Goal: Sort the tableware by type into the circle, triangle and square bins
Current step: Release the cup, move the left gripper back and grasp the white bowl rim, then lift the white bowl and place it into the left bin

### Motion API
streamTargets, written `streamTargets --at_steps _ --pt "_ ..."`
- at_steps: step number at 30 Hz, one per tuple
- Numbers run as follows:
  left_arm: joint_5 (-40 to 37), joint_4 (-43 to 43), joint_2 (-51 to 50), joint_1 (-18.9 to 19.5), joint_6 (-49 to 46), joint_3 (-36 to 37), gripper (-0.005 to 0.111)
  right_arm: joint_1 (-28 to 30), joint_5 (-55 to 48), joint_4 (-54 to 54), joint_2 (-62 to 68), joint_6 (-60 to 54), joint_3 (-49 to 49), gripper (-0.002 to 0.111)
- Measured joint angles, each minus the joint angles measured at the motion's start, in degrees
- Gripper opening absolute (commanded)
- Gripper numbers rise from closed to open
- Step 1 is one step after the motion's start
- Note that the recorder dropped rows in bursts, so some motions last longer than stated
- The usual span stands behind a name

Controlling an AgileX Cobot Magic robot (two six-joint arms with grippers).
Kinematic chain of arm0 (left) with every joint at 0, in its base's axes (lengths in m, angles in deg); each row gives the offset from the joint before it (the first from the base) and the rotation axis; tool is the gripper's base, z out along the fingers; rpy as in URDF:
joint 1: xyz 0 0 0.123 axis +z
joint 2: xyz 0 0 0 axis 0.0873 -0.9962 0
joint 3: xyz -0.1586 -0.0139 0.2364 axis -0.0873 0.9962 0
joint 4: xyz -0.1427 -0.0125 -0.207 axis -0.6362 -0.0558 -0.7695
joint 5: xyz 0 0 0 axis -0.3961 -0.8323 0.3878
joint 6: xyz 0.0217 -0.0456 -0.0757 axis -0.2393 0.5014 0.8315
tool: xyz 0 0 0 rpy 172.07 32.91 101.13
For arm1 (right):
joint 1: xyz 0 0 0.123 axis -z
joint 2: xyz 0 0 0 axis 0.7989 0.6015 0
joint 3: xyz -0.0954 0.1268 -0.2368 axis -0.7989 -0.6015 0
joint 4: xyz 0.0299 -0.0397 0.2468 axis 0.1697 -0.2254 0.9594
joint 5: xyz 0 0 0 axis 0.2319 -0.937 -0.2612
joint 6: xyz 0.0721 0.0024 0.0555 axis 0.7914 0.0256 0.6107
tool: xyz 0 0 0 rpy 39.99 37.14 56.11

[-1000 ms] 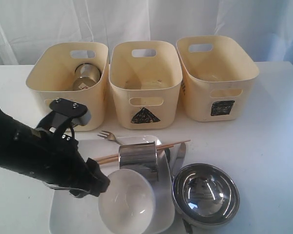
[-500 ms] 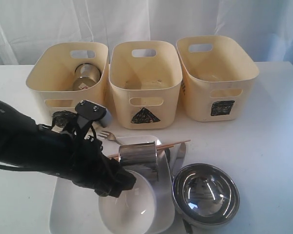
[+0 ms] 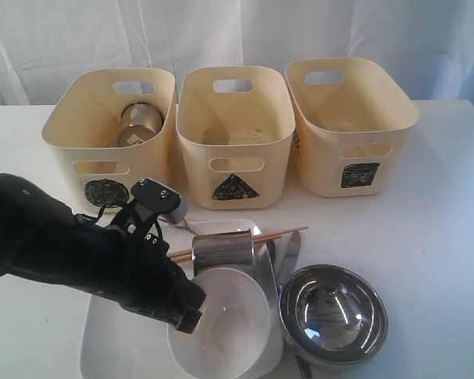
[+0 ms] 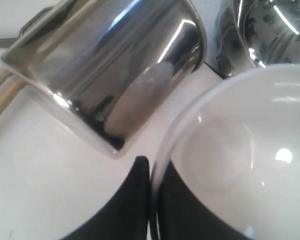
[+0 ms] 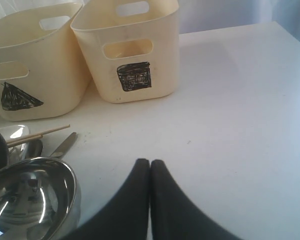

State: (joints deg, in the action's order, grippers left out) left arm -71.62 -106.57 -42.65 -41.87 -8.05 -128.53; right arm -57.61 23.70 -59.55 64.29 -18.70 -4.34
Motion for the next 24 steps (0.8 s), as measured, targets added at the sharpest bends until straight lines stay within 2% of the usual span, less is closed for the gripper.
streamTargets --at_steps 10,17,24 --pt "0.24 0.14 0.32 0.00 -0.14 0.00 0.000 0.00 0.00 0.00 0.00 0.00 0.00 0.000" --pt "0.73 0.14 9.32 0.00 -0.24 0.00 0.000 0.00 0.00 0.00 0.00 0.00 0.00 0.000" --pt "12.25 0.66 17.13 0.00 -0.24 0.03 0.000 0.00 0.00 0.00 0.00 0.00 0.00 0.000"
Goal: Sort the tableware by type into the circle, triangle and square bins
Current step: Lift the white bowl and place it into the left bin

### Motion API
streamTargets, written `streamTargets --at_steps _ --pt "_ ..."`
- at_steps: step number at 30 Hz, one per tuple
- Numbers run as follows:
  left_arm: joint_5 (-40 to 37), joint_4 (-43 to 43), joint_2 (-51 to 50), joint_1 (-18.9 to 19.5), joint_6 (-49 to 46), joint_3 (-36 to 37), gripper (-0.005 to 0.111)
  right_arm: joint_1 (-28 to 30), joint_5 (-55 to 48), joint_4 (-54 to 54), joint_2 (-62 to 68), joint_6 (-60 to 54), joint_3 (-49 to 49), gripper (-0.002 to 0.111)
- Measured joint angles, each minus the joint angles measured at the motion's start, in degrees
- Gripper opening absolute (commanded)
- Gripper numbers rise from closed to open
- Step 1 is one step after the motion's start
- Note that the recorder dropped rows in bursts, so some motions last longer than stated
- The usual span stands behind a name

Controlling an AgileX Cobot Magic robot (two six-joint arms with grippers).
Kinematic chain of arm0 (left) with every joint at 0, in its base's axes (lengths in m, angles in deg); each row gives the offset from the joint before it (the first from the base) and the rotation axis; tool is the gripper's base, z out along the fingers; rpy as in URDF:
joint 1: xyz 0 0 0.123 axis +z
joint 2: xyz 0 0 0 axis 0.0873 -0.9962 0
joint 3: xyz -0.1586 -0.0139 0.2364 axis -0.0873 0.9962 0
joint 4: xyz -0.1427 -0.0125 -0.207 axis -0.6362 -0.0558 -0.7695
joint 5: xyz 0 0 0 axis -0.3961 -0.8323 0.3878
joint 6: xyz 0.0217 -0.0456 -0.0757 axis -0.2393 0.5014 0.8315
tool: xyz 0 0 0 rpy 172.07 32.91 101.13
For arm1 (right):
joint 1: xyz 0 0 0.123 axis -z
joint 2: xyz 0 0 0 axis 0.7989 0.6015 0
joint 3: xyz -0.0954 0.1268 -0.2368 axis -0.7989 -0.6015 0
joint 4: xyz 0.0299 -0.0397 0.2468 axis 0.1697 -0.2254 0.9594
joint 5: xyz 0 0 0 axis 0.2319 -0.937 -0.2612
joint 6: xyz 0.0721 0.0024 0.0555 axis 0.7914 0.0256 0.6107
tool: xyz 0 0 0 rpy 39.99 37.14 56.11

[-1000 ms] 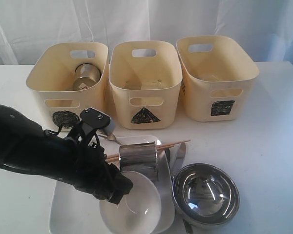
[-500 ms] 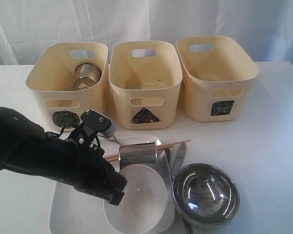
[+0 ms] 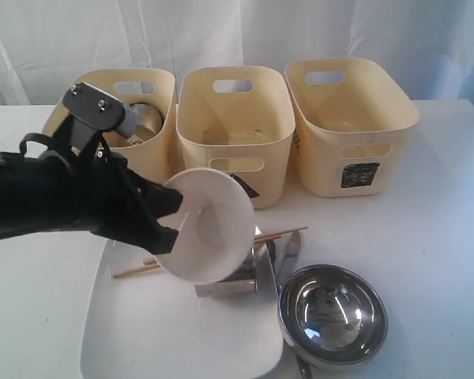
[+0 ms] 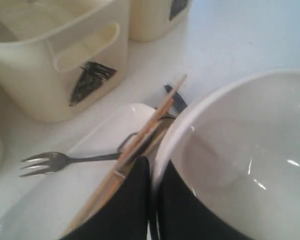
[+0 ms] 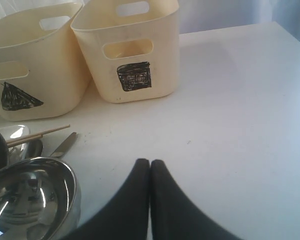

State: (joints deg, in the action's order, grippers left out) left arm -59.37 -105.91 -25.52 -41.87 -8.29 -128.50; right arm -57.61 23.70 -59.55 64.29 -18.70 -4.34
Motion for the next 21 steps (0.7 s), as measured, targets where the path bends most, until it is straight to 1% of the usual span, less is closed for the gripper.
streamTargets --at_steps 3,7,14,17,21 --pt "8.08 0.37 2.60 0.00 -0.59 0.00 0.000 0.00 0.00 0.00 0.00 0.00 0.00 0.000" --pt "13.94 0.59 3.98 0.00 -1.68 0.00 0.000 0.00 0.00 0.00 0.00 0.00 0.00 0.000" --pt "23.55 3.61 4.08 0.22 -3.23 -1.81 0.000 0.00 0.00 0.00 0.00 0.00 0.00 0.000" --pt "24.46 4.97 3.97 2.25 -3.39 -3.01 0.000 0.00 0.00 0.00 0.00 0.00 0.00 0.000" --pt "25.07 6.89 2.37 7.53 -3.12 -5.88 0.000 0.00 0.00 0.00 0.00 0.00 0.00 0.000"
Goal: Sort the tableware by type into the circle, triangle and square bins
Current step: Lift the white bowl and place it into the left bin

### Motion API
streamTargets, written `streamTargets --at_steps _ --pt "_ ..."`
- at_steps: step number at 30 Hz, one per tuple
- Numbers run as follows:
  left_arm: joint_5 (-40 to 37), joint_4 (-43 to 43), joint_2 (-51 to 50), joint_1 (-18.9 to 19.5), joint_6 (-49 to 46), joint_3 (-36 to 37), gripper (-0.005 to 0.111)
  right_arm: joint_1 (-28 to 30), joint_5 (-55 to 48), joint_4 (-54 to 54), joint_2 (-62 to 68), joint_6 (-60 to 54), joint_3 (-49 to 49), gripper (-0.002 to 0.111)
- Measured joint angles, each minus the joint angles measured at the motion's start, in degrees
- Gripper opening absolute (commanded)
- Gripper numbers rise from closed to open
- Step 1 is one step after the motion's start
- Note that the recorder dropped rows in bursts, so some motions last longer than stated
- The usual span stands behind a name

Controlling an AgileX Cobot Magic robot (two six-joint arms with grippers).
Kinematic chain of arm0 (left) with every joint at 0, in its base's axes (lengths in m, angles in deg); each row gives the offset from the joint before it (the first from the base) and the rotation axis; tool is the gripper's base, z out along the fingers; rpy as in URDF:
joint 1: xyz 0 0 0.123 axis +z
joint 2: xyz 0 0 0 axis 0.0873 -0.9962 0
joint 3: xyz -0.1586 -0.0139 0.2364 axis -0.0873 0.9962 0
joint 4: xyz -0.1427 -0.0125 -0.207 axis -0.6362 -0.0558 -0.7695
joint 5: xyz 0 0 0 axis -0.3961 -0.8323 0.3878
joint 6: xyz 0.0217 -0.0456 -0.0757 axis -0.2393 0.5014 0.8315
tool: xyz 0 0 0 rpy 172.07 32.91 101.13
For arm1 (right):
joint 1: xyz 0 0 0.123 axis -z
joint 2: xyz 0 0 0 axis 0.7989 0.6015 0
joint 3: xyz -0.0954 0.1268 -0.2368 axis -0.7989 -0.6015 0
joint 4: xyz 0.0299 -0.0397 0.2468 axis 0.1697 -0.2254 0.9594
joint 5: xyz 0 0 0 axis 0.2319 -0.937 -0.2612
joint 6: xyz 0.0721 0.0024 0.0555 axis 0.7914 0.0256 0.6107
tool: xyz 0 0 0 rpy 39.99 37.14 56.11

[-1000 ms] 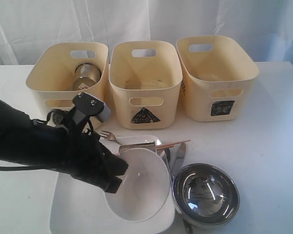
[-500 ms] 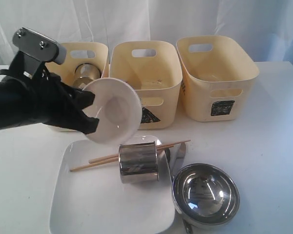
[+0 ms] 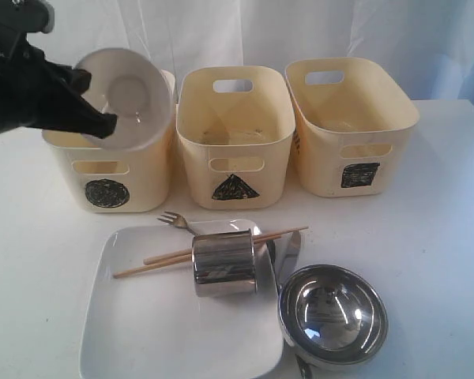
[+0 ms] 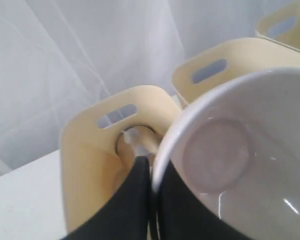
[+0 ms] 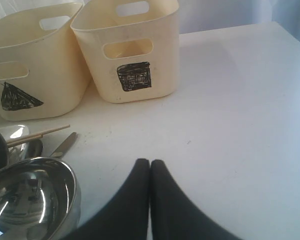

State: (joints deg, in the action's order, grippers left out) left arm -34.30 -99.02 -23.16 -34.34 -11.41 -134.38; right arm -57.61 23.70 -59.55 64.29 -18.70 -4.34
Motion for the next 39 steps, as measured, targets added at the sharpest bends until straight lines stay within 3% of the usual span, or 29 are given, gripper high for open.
streamTargets --at_steps 3,6,9,12,18,27,29,36,39 --pt "-0.11 3.32 -2.42 3.97 3.67 -3.17 0.000 0.00 0.00 0.00 0.00 0.00 0.00 0.000" --pt "-0.96 12.26 -6.05 7.36 12.25 -7.35 0.000 0.00 0.00 0.00 0.00 0.00 0.00 0.000" --pt "-1.35 22.47 -10.96 9.83 22.96 -11.48 0.000 0.00 0.00 0.00 0.00 0.00 0.00 0.000" --pt "-1.55 26.84 -16.26 11.35 29.12 -14.88 0.000 0.00 0.00 0.00 0.00 0.00 0.00 0.000" --pt "-2.51 28.28 -25.96 12.01 31.19 -19.56 0.000 0.00 0.00 0.00 0.00 0.00 0.00 0.000" --pt "-3.99 28.46 -33.46 12.01 30.65 -20.48 0.000 0.00 0.00 0.00 0.00 0.00 0.00 0.000" --pt "-4.68 28.46 -33.73 12.01 30.21 -20.48 0.007 0.00 0.00 0.00 0.00 0.00 0.00 0.000" --pt "-7.19 28.46 -33.73 12.01 29.41 -21.06 0.049 0.00 0.00 0.00 0.00 0.00 0.00 0.000" --pt "-7.35 28.00 -33.73 12.01 29.41 -21.19 0.053 0.00 0.00 0.00 0.00 0.00 0.00 0.000"
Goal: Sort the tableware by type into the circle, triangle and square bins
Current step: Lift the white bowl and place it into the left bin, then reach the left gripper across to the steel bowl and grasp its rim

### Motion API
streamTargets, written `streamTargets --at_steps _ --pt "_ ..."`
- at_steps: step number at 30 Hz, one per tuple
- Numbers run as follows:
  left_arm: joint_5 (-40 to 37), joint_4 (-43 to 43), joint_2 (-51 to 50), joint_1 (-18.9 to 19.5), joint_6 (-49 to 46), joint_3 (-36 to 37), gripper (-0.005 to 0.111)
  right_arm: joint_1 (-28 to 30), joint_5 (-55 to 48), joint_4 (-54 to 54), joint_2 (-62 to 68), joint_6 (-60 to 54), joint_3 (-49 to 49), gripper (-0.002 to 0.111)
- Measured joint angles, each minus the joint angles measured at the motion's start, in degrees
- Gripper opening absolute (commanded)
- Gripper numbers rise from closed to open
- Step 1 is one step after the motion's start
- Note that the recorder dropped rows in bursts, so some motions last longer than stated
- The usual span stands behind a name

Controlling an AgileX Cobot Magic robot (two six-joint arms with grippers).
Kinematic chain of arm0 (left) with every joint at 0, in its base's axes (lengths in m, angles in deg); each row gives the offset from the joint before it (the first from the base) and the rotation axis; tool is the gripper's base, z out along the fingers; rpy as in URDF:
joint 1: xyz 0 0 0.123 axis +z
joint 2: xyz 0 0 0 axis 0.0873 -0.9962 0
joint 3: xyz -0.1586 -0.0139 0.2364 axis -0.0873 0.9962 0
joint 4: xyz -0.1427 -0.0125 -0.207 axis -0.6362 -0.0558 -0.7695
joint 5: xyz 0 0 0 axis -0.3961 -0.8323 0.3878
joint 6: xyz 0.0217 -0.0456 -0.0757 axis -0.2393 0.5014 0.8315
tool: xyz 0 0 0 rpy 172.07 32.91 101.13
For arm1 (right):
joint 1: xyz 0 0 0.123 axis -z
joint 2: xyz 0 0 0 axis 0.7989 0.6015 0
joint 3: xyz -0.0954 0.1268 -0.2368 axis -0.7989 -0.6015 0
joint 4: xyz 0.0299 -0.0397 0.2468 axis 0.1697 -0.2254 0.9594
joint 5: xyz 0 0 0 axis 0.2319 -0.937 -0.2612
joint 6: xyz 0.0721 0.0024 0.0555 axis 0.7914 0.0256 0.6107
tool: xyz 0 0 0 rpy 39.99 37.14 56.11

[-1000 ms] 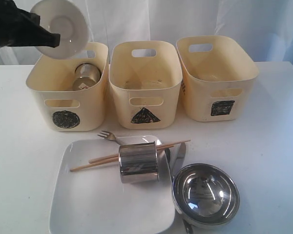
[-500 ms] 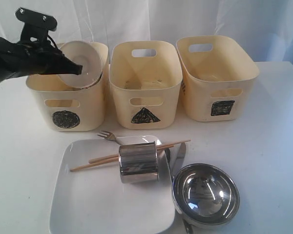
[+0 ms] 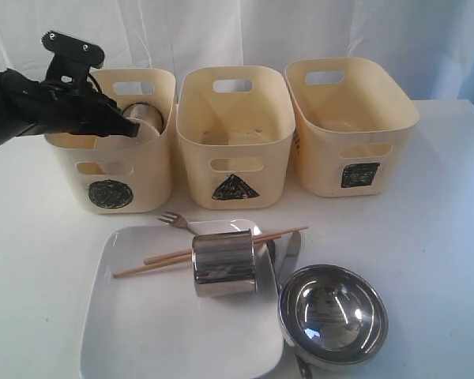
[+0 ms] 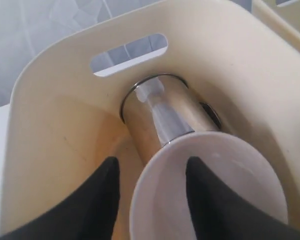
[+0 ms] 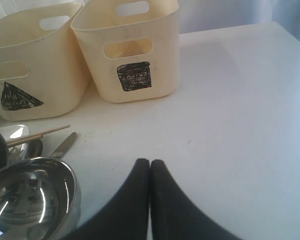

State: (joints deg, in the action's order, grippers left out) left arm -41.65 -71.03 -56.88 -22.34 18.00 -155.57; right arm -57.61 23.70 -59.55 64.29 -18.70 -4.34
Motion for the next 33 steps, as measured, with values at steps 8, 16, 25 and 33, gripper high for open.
streamTargets --at_steps 8,16,25,33 --pt "-1.49 -0.78 2.66 0.00 0.03 0.00 0.052 0.00 0.00 0.00 0.00 0.00 0.00 0.000" --pt "-20.77 -1.26 14.36 0.00 1.91 0.00 0.052 0.00 0.00 0.00 0.00 0.00 0.00 0.000" --pt "-60.16 -17.77 15.90 -0.79 -0.30 0.00 0.052 0.00 0.05 0.00 0.00 0.00 0.00 0.000" --pt "-67.47 -22.77 11.60 -7.44 -4.06 0.00 0.052 0.00 0.05 0.00 0.00 0.00 0.00 0.000"
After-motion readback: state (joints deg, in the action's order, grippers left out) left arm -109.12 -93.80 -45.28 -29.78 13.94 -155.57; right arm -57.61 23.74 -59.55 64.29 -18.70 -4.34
